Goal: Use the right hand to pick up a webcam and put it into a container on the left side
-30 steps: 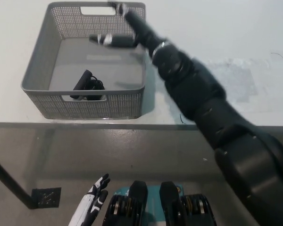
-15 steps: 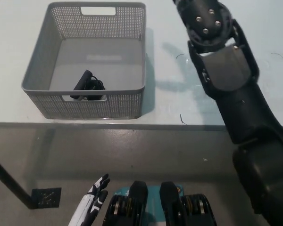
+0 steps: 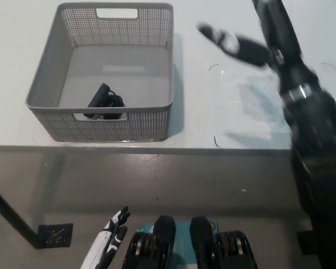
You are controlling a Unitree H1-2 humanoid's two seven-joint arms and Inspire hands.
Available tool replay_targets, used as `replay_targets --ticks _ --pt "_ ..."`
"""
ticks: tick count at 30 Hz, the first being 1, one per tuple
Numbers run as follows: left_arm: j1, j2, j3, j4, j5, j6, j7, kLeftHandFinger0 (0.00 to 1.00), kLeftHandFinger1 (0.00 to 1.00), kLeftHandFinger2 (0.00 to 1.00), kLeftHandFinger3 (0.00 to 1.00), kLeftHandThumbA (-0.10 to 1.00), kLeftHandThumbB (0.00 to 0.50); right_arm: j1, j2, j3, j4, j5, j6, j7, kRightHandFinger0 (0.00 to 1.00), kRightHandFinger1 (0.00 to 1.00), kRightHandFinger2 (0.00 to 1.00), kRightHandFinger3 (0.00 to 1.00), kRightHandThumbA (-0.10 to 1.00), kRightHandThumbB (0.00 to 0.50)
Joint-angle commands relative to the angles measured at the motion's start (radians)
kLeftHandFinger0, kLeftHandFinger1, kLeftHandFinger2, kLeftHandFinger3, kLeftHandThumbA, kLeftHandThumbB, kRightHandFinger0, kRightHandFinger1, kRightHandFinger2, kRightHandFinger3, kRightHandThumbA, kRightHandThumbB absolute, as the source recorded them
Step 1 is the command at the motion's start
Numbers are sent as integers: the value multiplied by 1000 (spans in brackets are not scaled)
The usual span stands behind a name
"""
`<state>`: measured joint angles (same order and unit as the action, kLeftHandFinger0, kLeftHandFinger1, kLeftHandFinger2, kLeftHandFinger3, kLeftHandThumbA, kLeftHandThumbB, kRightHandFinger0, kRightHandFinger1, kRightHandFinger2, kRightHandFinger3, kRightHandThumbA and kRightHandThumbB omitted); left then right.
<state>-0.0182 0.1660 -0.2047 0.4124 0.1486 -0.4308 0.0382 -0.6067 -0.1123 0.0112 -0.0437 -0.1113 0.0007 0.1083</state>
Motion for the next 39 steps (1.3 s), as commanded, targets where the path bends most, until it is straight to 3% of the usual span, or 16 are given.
replay_targets --ticks 1,4,8,15,19,26,31,39 --pt "-18 24 33 -75 -40 -39 -4 1000 1000 1000 1000 1000 483 277 -57 -34 -322 220 7 82 1000 1000 1000 1000 1000 287" --pt "-7 20 42 -78 -49 -39 -12 1000 1000 1000 1000 1000 496 395 -69 -27 -317 246 -29 95 1000 1000 1000 1000 1000 242" --pt "-10 17 51 -73 -51 -39 -15 1000 1000 1000 1000 1000 486 489 -65 -5 -235 265 -100 116 1000 1000 1000 1000 1000 246" --pt "-26 6 68 -66 -41 -39 -10 1000 1000 1000 1000 1000 500 599 -20 6 -58 291 -181 121 1000 1000 1000 1000 1000 204" --pt "-33 16 68 -67 -23 -39 1 1000 1000 1000 1000 1000 498 638 7 26 47 306 -165 143 1000 1000 1000 1000 1000 245" --pt "-40 29 67 -36 -18 -39 15 1000 1000 1000 1000 1000 495 647 26 23 182 326 -169 167 1000 1000 1000 1000 1000 181" --pt "-38 19 72 -24 -31 -39 13 1000 1000 1000 1000 1000 500 622 28 8 242 366 -147 185 1000 1000 1000 1000 1000 195" --pt "-49 19 79 1 -33 -39 15 1000 1000 1000 1000 1000 500 586 22 6 292 334 -140 162 1000 1000 1000 1000 1000 167"
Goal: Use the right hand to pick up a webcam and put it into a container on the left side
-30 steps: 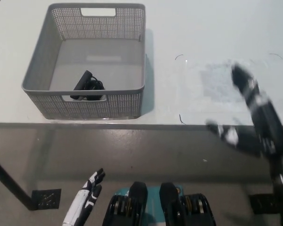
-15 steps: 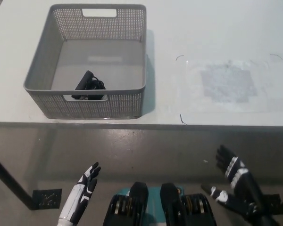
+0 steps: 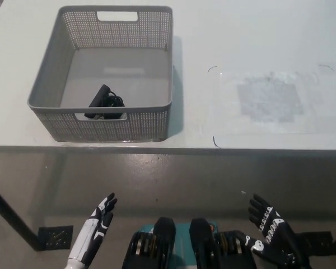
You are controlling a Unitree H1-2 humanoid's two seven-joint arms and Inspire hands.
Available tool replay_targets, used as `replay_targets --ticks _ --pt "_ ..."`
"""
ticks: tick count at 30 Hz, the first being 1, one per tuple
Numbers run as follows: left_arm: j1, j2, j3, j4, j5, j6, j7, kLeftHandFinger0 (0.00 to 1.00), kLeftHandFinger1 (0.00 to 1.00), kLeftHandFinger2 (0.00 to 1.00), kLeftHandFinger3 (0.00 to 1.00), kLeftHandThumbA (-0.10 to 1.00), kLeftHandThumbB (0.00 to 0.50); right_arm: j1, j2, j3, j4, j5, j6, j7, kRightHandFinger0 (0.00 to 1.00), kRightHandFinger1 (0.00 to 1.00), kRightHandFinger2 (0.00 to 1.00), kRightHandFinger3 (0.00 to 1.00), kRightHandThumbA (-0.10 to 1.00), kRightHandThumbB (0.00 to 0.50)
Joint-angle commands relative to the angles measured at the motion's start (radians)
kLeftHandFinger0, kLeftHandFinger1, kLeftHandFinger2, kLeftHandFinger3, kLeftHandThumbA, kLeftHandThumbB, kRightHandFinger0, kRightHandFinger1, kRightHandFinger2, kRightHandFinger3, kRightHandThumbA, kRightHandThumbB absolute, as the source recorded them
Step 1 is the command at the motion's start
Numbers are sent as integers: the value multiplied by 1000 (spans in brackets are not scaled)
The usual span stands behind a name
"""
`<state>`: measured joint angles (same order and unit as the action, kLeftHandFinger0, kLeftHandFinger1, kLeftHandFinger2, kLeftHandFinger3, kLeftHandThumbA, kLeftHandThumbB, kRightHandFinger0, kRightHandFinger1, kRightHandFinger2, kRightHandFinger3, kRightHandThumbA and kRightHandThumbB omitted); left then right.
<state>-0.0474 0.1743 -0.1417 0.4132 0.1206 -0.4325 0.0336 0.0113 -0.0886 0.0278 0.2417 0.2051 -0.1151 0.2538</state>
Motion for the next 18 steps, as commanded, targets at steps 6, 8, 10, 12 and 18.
replay_targets --ticks 6,8,10,12,18 --pt "-23 6 24 17 -20 -37 8 1000 1000 1000 1000 1000 500 -45 -6 -1 23 -14 -44 9 1000 1000 1000 1000 1000 151" --pt "-27 5 25 23 -25 -37 4 1000 1000 1000 1000 1000 500 -49 -9 1 26 -24 -58 8 1000 1000 1000 1000 1000 183" --pt "-32 5 26 28 -26 -37 3 1000 1000 1000 1000 1000 500 -55 -11 2 31 -27 -64 9 1000 1000 1000 1000 1000 190" --pt "-34 5 29 32 -27 -37 4 1000 1000 1000 1000 1000 500 -60 -13 5 28 -38 -58 5 1000 1000 1000 1000 1000 207" --pt "-31 2 29 35 -30 -37 2 1000 1000 1000 1000 1000 500 -59 -18 9 20 -47 -47 6 1000 1000 1000 1000 1000 199"
